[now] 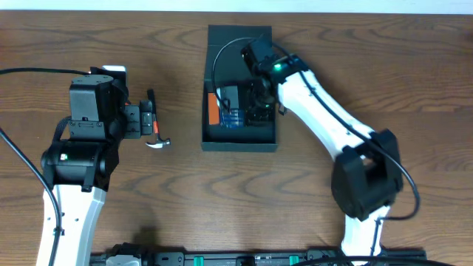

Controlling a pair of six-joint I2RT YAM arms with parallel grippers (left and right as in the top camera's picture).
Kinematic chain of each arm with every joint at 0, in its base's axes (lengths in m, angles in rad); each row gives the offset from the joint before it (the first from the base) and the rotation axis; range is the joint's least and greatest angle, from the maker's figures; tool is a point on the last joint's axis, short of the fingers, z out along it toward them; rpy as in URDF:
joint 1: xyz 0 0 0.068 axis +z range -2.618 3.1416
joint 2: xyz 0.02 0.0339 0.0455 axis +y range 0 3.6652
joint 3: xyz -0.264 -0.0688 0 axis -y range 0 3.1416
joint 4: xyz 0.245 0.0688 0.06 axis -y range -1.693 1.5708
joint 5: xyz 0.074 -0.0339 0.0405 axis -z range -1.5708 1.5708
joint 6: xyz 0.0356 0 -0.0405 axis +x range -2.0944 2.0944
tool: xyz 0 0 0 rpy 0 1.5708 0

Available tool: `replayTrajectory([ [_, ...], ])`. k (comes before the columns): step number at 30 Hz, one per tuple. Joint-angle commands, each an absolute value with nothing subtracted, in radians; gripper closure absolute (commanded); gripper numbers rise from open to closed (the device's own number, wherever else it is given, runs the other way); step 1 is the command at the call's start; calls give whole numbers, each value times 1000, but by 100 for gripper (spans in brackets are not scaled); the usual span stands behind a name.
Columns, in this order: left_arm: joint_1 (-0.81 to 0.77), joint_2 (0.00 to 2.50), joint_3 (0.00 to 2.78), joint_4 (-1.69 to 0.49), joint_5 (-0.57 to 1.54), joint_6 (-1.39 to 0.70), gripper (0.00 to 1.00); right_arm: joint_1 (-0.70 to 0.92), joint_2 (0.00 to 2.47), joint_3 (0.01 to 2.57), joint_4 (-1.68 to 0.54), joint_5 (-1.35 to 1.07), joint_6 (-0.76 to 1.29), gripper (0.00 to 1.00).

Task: Pack container
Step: 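Lower the screwdriver case into the black box and open the gripper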

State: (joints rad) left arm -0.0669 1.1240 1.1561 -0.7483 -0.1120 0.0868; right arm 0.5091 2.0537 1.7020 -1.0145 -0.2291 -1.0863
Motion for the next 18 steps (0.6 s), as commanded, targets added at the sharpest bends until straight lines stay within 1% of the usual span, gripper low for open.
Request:
replayTrajectory([
  [1,-62,1123,1177,-747,-124,101,2,511,2098,1703,-1032,-239,-1124,99],
  [6,-62,1123,1177,-747,-124,101,2,511,2136,1703,-1051,-226,-1124,97],
  [10,-62,1123,1177,-747,-124,101,2,512,2147,1702,-1051,-235,-1124,93],
  [12,-62,1123,1177,-747,-124,101,2,512,2148,1702,-1051,-240,-1123,86],
  [13,-62,1123,1177,-747,-124,101,1,512,2148,1702,-1051,-240,-1123,81],
  [14,-62,1123,1177,-747,-124,101,2,512,2148,1702,-1050,-240,-1122,74],
  [15,-62,1123,1177,-747,-124,101,2,512,2148,1702,-1048,-238,-1122,63],
  [16,-62,1123,1177,-747,-124,101,2,512,2148,1702,-1048,-236,-1119,57],
  [17,-62,1123,1177,-747,-124,101,2,512,2148,1702,-1047,-234,-1114,55],
  [18,-62,1123,1177,-747,-124,101,1,512,2147,1702,-1048,-232,-1115,55],
])
